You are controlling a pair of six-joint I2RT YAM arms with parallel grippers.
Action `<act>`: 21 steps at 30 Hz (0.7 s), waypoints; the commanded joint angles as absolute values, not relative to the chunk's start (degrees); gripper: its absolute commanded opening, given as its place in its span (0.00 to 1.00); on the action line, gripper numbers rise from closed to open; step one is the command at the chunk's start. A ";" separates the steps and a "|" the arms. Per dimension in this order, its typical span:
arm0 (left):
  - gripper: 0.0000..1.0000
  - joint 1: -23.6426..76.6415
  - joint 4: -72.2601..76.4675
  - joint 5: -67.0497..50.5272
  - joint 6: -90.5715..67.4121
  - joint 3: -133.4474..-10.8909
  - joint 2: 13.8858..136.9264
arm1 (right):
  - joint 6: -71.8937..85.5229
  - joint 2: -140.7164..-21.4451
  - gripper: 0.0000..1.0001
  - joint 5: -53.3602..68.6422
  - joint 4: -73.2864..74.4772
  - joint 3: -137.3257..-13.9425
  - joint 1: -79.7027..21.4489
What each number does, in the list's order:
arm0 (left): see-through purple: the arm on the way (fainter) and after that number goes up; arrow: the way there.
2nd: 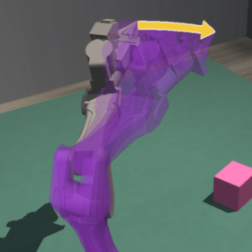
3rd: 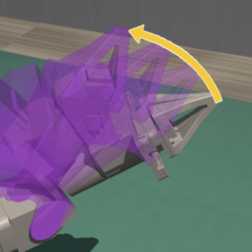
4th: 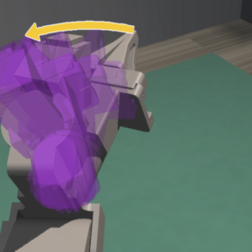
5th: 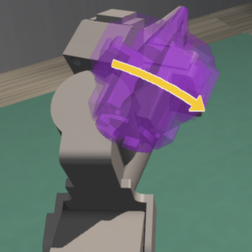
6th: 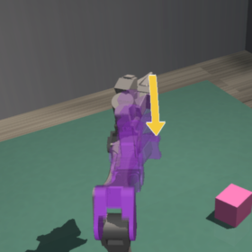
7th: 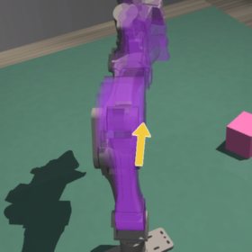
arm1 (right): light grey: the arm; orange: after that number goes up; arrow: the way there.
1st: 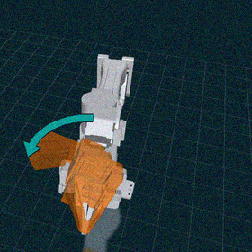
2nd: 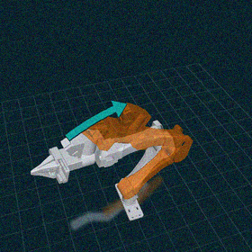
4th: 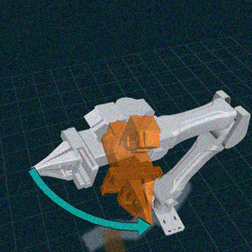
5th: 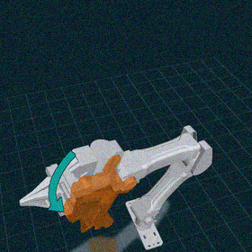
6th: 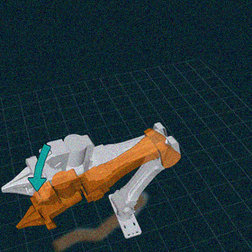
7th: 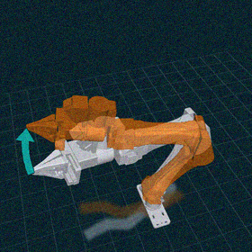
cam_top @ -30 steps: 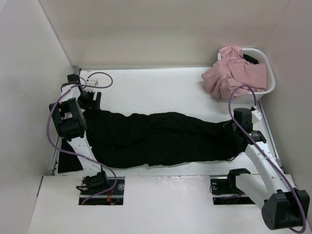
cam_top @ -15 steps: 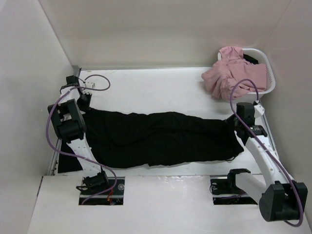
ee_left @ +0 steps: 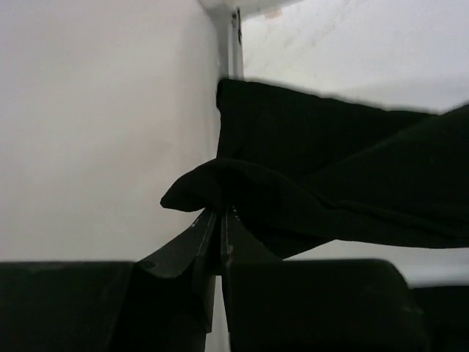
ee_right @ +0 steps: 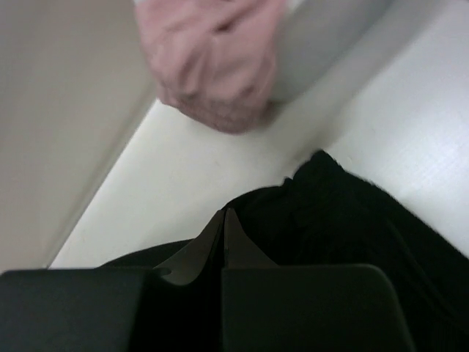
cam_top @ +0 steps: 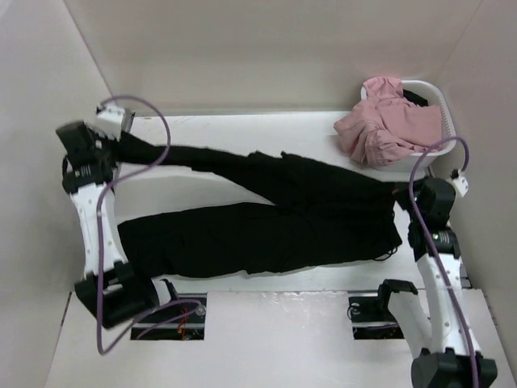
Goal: Fold and stack the trousers
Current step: Fold the trousers
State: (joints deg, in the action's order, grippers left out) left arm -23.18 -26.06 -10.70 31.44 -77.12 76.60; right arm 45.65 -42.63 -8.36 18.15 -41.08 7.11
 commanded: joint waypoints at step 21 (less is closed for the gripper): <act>0.01 -53.92 -44.37 -15.91 56.14 -65.48 61.88 | 53.88 -23.65 0.00 -5.70 50.51 -40.33 20.35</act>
